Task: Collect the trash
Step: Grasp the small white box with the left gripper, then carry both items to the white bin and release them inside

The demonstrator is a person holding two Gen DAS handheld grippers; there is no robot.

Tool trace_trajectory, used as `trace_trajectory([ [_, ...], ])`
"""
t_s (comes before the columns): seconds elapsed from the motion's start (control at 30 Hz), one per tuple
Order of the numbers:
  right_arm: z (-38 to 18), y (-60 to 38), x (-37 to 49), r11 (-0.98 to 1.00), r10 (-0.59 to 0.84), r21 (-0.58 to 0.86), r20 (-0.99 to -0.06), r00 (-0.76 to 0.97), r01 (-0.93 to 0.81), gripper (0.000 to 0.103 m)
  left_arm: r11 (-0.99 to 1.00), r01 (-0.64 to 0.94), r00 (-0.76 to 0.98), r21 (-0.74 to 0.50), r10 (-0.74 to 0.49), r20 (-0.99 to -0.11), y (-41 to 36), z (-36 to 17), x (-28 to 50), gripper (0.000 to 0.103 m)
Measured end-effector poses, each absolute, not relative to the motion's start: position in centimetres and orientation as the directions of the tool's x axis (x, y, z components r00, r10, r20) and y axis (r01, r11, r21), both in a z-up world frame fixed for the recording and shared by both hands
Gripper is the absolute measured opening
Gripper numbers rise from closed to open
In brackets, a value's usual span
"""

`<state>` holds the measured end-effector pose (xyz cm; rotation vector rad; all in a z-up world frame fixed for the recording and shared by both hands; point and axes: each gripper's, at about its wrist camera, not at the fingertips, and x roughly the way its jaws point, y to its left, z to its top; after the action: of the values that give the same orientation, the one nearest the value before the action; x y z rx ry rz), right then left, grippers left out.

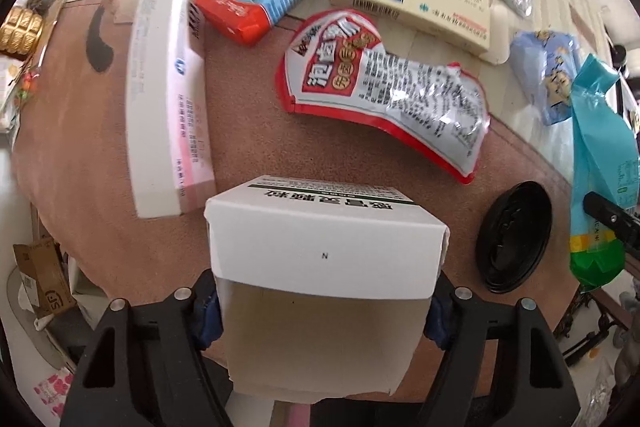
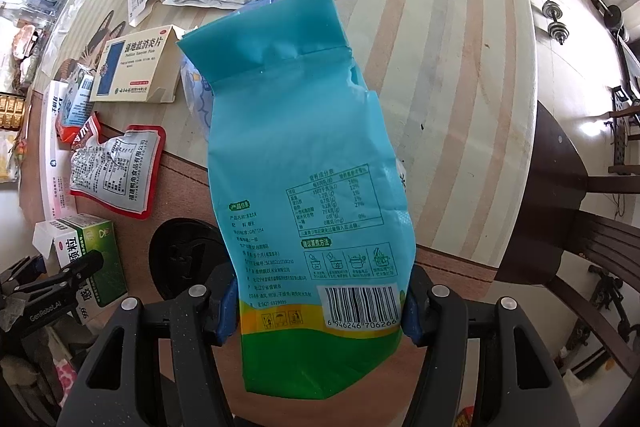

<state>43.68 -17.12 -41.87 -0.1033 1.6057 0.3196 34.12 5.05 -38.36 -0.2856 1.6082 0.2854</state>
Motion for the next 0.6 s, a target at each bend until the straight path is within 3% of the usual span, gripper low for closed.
trace_trajectory([
  [0.37, -34.7, -17.9, 40.1, 0.936, 0.208, 0.190, -0.978, 0.031, -0.296, 0.064, 0.918, -0.397, 0.141, -0.001, 0.060, -0.988, 4.3, -30.1, 30.2, 0.074],
  [0.6, -29.2, -15.4, 33.6, 0.903, 0.279, 0.232, -0.957, 0.083, -0.363, 0.064, 0.883, -0.468, 0.262, -0.037, 0.099, -0.960, 6.2, -25.0, 21.1, 0.074],
])
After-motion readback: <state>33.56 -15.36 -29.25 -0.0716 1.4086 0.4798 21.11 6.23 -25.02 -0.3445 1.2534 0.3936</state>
